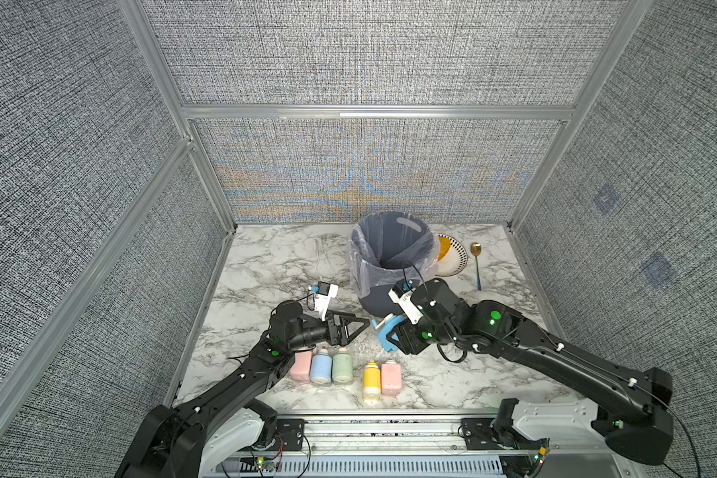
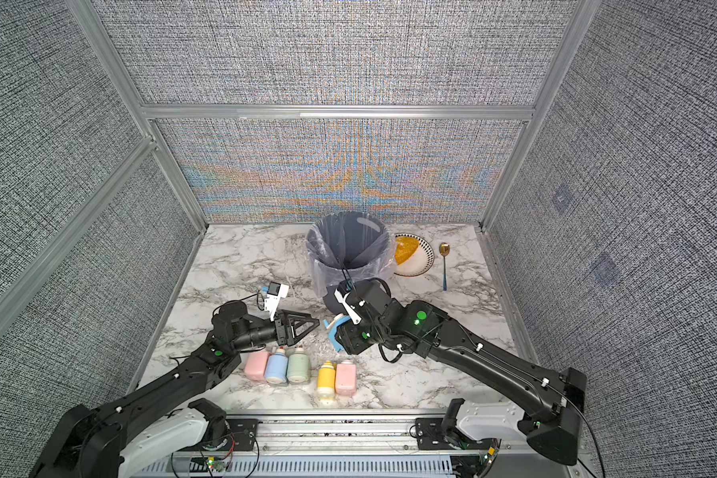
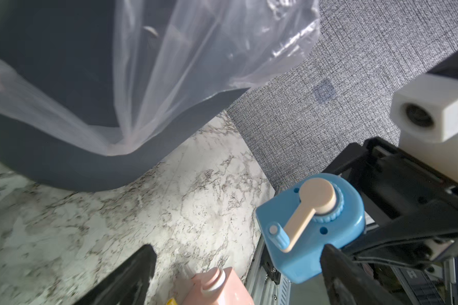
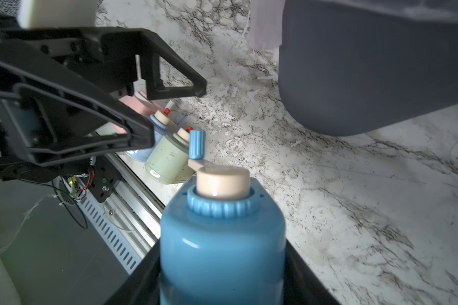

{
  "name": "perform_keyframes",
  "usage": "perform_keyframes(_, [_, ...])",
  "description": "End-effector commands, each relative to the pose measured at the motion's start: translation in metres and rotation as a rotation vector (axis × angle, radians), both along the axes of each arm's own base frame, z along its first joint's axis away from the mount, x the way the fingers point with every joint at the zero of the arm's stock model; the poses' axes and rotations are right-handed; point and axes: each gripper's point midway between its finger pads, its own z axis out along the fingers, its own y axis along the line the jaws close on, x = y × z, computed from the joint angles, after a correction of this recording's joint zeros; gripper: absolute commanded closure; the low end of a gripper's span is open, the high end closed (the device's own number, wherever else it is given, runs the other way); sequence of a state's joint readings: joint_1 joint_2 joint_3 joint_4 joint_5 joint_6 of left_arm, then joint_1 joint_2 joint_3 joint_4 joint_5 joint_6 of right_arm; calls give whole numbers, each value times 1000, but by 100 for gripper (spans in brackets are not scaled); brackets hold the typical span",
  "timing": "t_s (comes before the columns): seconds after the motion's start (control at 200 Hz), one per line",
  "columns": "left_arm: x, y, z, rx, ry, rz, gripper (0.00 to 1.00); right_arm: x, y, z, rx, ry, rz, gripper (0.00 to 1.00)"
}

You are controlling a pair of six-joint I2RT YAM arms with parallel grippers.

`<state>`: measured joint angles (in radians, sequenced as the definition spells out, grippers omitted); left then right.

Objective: Take out the pencil sharpener tray and clean the shavings
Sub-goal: Pick up the pencil sharpener from the center of the board.

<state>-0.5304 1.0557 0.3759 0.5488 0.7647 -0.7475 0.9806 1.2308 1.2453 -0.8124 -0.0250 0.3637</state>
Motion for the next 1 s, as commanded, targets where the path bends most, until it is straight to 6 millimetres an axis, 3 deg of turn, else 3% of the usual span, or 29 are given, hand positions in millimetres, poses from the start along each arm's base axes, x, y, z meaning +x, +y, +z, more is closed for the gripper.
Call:
perform_keyframes(0.0, [-8,-13,23,-69,-146,-110,0,-9,11,13,45,2,133,60])
perform_keyframes(0.31, [-42,-34,38,-112,-242,-320,0,-19,30,31,128,24,273,60])
perform_keyframes(0.556, [-69,-22,54,-116,-311,-364,0,0,24,25,111,40,257,60])
perform_keyframes(0.766, [-78,-15,63,-119,-356,-359,0,8,20,34,132,37,267,60])
perform_keyframes(0.996, [-74,-25,62,-100,-331,-432,0,-3,32,41,178,73,357,60])
